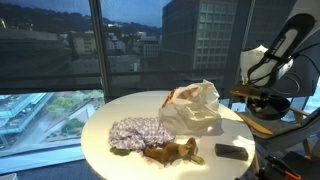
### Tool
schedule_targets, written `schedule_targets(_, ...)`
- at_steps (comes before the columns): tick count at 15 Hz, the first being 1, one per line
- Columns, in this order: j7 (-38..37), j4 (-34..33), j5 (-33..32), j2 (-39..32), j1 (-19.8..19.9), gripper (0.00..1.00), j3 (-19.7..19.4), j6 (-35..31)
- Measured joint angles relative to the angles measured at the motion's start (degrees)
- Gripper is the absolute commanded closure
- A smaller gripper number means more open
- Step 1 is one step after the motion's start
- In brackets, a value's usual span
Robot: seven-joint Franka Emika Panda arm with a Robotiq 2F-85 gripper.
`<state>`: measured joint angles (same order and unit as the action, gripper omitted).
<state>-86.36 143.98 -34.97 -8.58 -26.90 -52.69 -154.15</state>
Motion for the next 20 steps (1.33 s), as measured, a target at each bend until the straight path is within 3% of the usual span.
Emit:
schedule_targets(3,-8.48,0.33,-14.08,7.85,-5.52,0.99,-3.7,8.35)
schedule_targets(4,-11.36,0.36,-18.71,10.81,-4.43,0.98,-1.15,11.54)
schedule_targets(7,-16.0,1.59,-27.24,19.31,3.37,0.98,12.26,18.66)
schedule_targets(10,-15.9,4.89,-28.61,27.42,10.02,0.98,25.77,20.86)
schedule_targets(12,-14.62,7.11,-26.7,31.21,13.95,0.98,34.13,19.86)
schedule_targets(14,-13.17,8.03,-24.63,32.54,16.42,0.97,39.72,16.8)
schedule_targets(20,-10.24,7.33,-24.7,28.6,21.88,0.97,46.26,2.81)
